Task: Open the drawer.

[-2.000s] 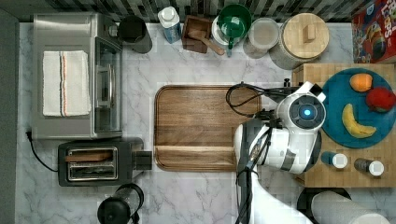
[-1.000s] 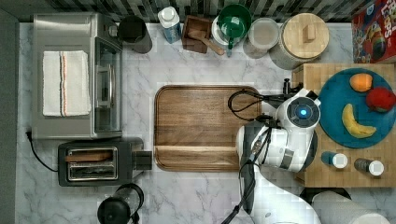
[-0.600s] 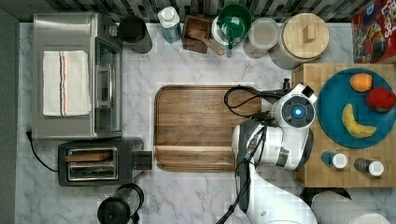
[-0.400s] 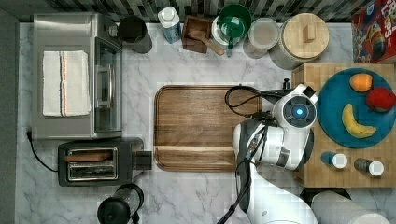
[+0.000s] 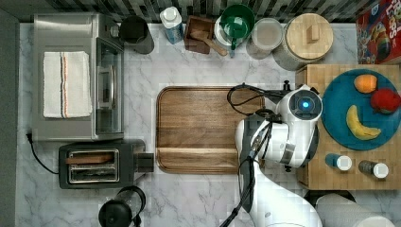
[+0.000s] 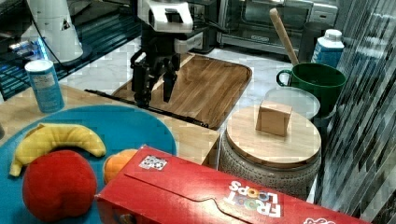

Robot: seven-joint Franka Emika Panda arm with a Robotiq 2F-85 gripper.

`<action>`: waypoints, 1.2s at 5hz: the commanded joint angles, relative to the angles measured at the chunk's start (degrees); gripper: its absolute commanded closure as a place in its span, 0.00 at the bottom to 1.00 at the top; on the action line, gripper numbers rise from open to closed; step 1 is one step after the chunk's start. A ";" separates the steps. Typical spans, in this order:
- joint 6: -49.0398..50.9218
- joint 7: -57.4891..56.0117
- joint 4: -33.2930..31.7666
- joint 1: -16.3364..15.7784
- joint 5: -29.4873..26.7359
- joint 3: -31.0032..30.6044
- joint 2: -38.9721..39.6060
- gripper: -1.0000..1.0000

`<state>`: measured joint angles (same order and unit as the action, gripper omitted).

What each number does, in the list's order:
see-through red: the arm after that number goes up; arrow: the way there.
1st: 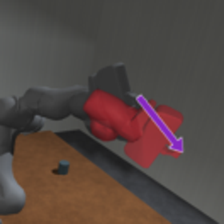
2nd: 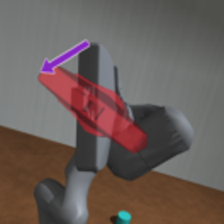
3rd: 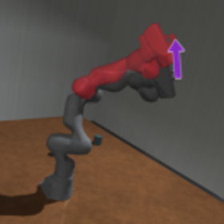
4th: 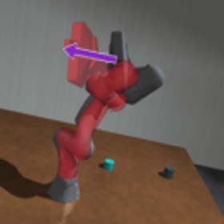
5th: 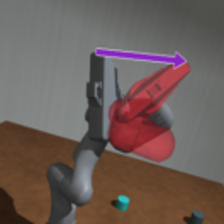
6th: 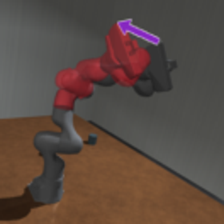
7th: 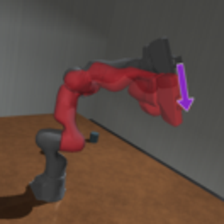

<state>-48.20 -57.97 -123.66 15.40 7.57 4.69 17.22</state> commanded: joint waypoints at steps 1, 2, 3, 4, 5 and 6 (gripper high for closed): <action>-1.58 6.82 2.35 -9.30 -5.80 -9.30 1.39 0.00; -2.43 11.92 -0.27 -11.42 -3.32 -8.93 -0.31 0.00; -1.70 12.66 -1.82 -12.22 -2.90 -9.64 -2.03 0.00; 0.49 15.63 -1.82 -13.88 -3.91 -9.57 -3.14 0.00; -1.11 16.96 -2.49 -13.79 -4.53 -10.99 -3.50 0.00; -0.92 18.44 -1.50 -15.14 -6.34 -11.10 -2.92 0.00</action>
<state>-48.85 -45.32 -125.33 6.29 4.04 -1.82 17.39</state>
